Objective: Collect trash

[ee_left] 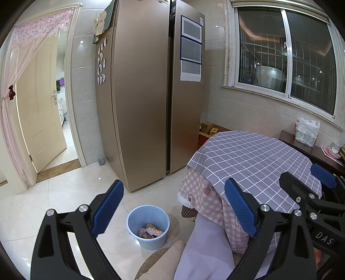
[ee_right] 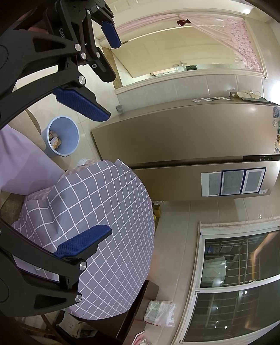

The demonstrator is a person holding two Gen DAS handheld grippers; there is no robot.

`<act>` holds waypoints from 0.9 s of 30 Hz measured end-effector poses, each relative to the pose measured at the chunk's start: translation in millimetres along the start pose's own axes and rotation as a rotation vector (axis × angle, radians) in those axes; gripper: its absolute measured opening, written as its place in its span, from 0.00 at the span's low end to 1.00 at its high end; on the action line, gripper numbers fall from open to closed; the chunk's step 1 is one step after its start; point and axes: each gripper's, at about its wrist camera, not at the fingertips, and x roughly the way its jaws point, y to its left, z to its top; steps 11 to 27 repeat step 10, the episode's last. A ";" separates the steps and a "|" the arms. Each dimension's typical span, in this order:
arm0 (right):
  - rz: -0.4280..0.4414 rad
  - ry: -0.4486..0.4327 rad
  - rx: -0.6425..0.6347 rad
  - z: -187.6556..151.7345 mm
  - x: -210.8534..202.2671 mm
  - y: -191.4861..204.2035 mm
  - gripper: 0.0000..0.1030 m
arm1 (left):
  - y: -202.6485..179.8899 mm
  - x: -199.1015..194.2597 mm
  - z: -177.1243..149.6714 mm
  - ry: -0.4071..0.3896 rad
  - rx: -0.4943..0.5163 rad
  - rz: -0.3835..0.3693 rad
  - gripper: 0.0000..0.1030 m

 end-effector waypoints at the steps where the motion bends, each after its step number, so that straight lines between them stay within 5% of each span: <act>1: 0.000 0.001 0.000 0.0 0.0 0.0 0.92 | 0.0 0.1 0.2 0.000 0.000 0.000 0.90; 27: 0.021 0.032 0.016 -4.2 10.7 -9.3 0.92 | -2.3 14.6 -4.0 0.038 0.009 -0.020 0.90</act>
